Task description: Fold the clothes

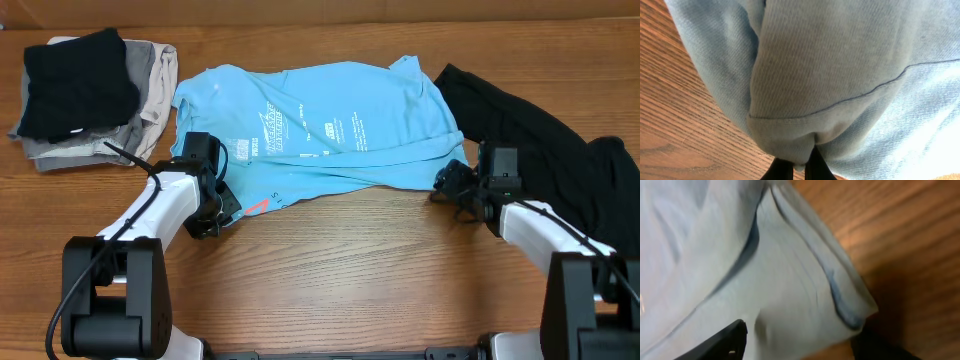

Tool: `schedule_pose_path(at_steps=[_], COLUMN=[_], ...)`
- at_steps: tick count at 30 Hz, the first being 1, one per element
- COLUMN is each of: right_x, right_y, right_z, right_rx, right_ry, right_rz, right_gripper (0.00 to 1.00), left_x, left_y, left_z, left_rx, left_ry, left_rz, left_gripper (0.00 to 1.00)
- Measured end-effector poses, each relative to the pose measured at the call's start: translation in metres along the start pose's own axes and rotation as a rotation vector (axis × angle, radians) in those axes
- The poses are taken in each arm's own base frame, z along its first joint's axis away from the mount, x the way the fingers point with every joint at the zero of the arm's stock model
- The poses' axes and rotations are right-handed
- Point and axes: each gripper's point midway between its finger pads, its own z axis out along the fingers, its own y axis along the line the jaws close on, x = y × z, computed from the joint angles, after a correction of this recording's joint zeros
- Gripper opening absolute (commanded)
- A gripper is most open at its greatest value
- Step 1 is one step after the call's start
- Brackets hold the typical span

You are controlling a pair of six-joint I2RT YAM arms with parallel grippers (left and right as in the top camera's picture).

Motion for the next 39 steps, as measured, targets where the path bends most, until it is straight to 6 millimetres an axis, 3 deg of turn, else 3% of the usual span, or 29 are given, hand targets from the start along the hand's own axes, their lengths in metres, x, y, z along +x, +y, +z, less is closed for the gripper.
schedule_pose_path(at_steps=[7,13,15,24,28,32,39], right_x=[-0.006,-0.005,-0.003,0.01,0.025,0.038,0.037], right_y=[-0.002,-0.015,-0.02,-0.027,-0.035,-0.043,-0.062], right_z=[0.004,0.003,0.003,-0.006,-0.017,-0.042,-0.087], right_rx=[0.017,0.055,0.075,0.148,0.206,0.256,0.29], right_ry=[-0.018,0.015,0.038,0.15,0.237,0.304,0.322], right_rz=[0.042,0.101,0.123,0.145,0.156,0.178,0.232], right_gripper=[0.51,0.11,0.04,0.04,0.04,0.04,0.04], left_x=[-0.001,-0.002,-0.002,-0.004,-0.001,-0.004,-0.007], left_y=[0.0,0.001,0.002,0.021,0.031,0.045,0.069], left_z=[0.0,0.0,0.0,-0.002,-0.006,-0.018,-0.034], left_rx=[-0.003,-0.007,-0.013,-0.131,-0.192,-0.253,-0.374], left_ry=[-0.004,-0.009,-0.013,-0.013,0.016,0.034,0.033], left_rz=[0.0,0.003,0.003,0.009,0.013,0.001,0.019], left_gripper=[0.04,0.04,0.05,0.04,0.04,0.04,0.04])
